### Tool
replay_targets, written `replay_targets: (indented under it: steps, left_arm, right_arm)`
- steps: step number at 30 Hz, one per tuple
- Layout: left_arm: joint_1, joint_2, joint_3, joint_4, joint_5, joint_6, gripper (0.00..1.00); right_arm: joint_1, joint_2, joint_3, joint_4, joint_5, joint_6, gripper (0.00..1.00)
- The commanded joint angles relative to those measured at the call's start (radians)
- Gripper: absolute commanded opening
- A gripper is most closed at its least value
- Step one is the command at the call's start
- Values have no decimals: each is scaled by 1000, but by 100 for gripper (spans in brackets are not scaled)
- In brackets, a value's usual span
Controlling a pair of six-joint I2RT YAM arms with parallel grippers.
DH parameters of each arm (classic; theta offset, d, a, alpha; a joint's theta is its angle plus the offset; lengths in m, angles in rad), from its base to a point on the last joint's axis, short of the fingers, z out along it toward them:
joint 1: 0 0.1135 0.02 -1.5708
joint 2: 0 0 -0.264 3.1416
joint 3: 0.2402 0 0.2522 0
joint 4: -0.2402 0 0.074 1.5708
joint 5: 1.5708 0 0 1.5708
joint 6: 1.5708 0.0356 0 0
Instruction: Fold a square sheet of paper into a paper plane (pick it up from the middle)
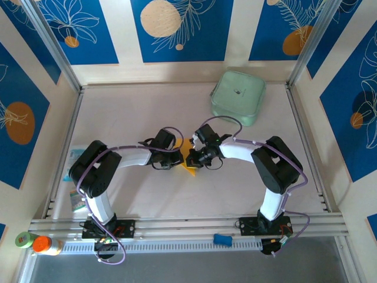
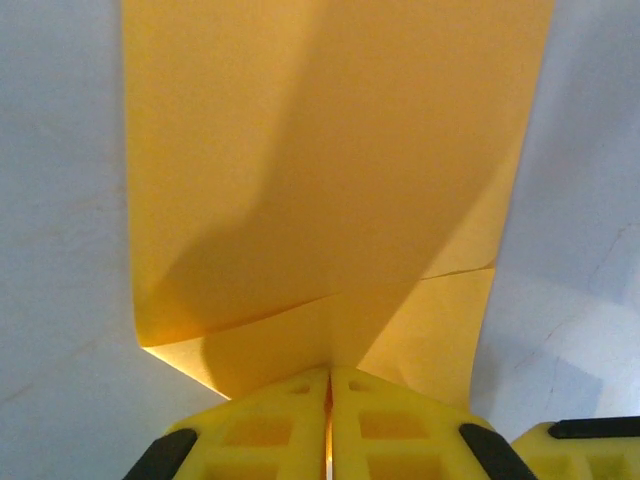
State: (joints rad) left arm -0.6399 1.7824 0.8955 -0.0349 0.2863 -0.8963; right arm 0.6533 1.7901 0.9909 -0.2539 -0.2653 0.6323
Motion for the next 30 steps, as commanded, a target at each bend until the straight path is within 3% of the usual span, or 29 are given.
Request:
replay_targets:
  steps: [1, 9, 21, 26, 30]
  left_arm:
    - [1, 43, 2, -75, -35, -16, 10]
    - [1, 44, -1, -90, -48, -29, 10]
    - [1, 38, 23, -85, -12, -22, 11]
    - [2, 9, 63, -58, 46, -46, 18]
    - [19, -58, 64, -5, 66, -101, 31]
  right_arm:
    - [15, 34, 18, -13, -16, 13, 0]
    - [21, 64, 19, -59, -5, -10, 0]
    - [-68, -125, -278, -45, -32, -66, 0]
    - [-92, -267, -285, -13, -58, -50, 0]
    - [-90, -324, -238, -7, -3, -6, 8]
